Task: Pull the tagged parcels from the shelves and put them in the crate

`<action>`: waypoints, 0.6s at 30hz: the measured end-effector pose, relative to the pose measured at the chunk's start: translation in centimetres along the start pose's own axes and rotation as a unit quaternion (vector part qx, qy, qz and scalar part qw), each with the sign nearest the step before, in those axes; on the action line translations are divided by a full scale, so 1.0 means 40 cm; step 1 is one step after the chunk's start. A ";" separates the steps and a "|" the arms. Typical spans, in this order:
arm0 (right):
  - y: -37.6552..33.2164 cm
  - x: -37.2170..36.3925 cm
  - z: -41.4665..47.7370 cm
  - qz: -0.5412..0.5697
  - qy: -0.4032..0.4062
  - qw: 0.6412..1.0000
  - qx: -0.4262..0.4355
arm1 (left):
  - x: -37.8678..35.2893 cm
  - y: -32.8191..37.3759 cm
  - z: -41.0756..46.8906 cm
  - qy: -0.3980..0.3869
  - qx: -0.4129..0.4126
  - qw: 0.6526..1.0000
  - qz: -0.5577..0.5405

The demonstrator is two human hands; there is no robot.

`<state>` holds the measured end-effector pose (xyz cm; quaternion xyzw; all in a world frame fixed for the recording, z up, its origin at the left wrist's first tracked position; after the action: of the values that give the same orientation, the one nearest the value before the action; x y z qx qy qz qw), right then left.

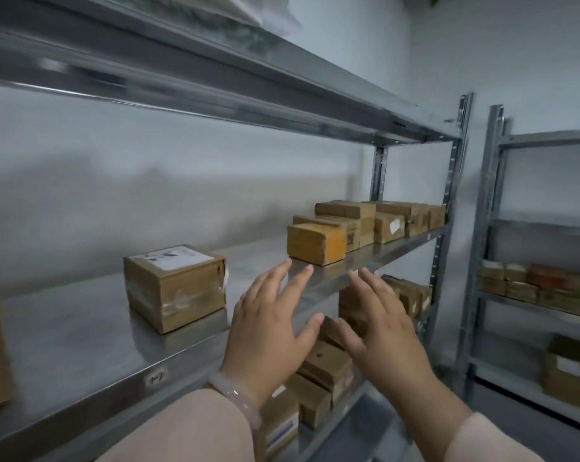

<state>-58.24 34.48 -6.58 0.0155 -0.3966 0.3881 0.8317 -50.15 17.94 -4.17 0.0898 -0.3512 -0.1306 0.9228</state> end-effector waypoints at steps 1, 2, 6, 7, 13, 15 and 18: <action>0.035 -0.005 0.035 0.004 0.008 1.000 -0.009 | -0.027 -0.001 0.026 -0.001 0.005 1.000 -0.004; 0.072 -0.012 0.071 0.015 0.013 1.000 -0.021 | -0.055 -0.001 0.052 0.000 0.013 1.000 -0.010; 0.220 -0.079 0.213 0.085 0.010 0.994 -0.069 | -0.182 0.003 0.148 0.008 0.054 0.998 -0.031; 0.249 -0.101 0.246 0.107 0.005 0.992 -0.073 | -0.211 0.003 0.170 0.003 0.063 0.998 -0.033; 0.345 -0.215 0.455 0.232 -0.051 0.971 -0.001 | -0.322 -0.028 0.361 0.031 0.147 0.987 -0.053; 0.365 -0.242 0.518 0.253 -0.078 0.964 0.003 | -0.362 -0.039 0.421 0.025 0.188 0.979 -0.075; 0.388 -0.283 0.585 0.285 -0.122 0.951 -0.014 | -0.417 -0.059 0.479 0.009 0.266 0.956 -0.122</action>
<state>-87.94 30.33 -2.53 -0.0628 -0.4880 0.5985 0.6322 -75.42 19.33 -1.09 0.3750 -0.3516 -0.1433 0.8457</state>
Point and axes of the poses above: each hand's wrist, its own z-axis towards the middle knuckle, its own x-axis out of the back of the hand, y = z × x, the point moved 2 cm from there along z, towards the middle knuckle, and after that the axes turned 4 degrees about -z, right-handed, at the moved point
